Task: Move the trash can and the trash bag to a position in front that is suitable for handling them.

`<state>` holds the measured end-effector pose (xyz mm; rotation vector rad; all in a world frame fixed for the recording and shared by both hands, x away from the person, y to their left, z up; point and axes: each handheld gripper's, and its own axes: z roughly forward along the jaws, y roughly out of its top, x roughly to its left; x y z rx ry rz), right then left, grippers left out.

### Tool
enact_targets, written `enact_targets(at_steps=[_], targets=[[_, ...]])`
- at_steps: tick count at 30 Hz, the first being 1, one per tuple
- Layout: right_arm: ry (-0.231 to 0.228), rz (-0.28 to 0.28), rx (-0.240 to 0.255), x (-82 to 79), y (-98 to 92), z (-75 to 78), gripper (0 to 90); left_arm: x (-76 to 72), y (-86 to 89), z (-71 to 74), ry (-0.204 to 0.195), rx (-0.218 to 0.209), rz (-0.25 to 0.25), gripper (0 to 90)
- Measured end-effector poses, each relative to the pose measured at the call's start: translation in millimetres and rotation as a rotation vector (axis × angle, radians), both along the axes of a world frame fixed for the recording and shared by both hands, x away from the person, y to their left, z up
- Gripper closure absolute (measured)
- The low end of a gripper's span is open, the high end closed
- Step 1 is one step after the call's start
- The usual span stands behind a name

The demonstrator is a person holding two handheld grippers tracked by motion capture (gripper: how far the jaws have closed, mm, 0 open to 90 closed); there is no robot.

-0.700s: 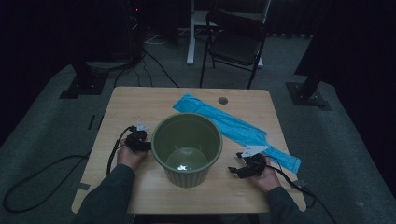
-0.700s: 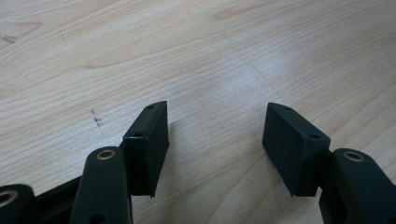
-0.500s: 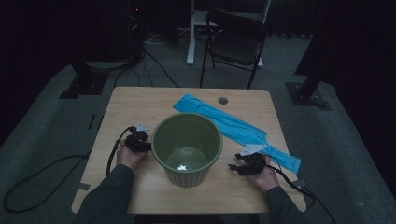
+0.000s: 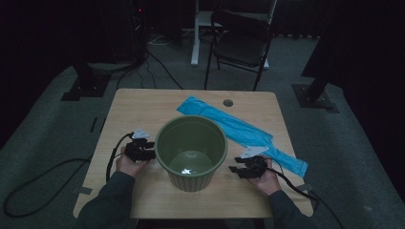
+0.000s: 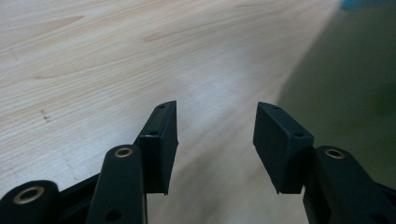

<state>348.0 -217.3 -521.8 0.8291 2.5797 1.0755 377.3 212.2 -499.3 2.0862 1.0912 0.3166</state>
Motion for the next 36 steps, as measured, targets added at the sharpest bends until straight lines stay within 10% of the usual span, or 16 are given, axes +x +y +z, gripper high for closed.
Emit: enact_targets(at_steps=[15, 36], targets=[[-0.035, 0.097, 0.077, -11.8, 34.6, 22.0, 42.0, -48.2, -10.4, 6.5, -0.031, 0.039, -0.103, 48.2], [-0.037, 0.035, 0.036, 16.2, 32.6, 23.0, 43.4, -3.8, -24.3, 0.7, -0.045, 0.055, -0.071, 51.0]])
